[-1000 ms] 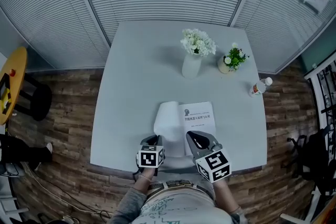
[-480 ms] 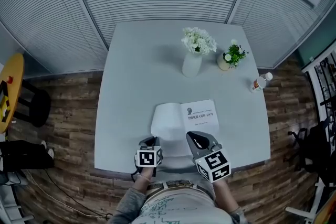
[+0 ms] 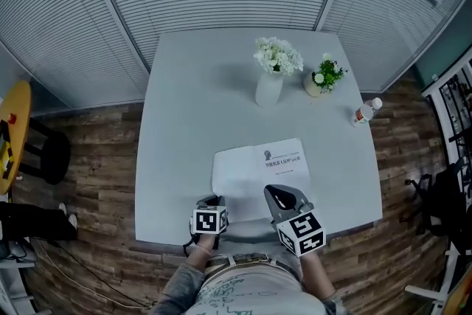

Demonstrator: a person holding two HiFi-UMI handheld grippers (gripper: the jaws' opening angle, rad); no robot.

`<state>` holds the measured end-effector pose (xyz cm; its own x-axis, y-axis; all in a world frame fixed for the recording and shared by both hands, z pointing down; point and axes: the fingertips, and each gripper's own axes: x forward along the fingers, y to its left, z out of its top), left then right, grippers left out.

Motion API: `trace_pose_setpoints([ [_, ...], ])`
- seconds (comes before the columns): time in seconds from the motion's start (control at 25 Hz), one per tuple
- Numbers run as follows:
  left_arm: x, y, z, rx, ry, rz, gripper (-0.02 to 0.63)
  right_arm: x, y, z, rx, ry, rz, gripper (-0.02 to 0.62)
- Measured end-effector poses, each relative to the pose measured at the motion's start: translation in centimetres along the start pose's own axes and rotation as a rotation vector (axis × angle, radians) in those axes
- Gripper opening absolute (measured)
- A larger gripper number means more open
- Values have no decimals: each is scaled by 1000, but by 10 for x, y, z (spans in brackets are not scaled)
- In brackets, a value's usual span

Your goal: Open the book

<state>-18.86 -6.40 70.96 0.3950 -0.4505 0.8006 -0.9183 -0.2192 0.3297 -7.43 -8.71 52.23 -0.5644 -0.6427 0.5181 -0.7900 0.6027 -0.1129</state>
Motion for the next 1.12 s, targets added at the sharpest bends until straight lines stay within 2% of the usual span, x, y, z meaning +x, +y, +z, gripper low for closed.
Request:
trace_pose_setpoints([
  [0.48,5,2,-6,62,-14,7,31,-6,-3,-13,-1,14,-39,3],
  [0.76,4,2,-7,47,-21,8,31,-5,-2,-16,-9,18,-29,2],
  [1.12,2,2,-6,81,-15,19,37,-5,-1,-18,-16,26,-26,2],
])
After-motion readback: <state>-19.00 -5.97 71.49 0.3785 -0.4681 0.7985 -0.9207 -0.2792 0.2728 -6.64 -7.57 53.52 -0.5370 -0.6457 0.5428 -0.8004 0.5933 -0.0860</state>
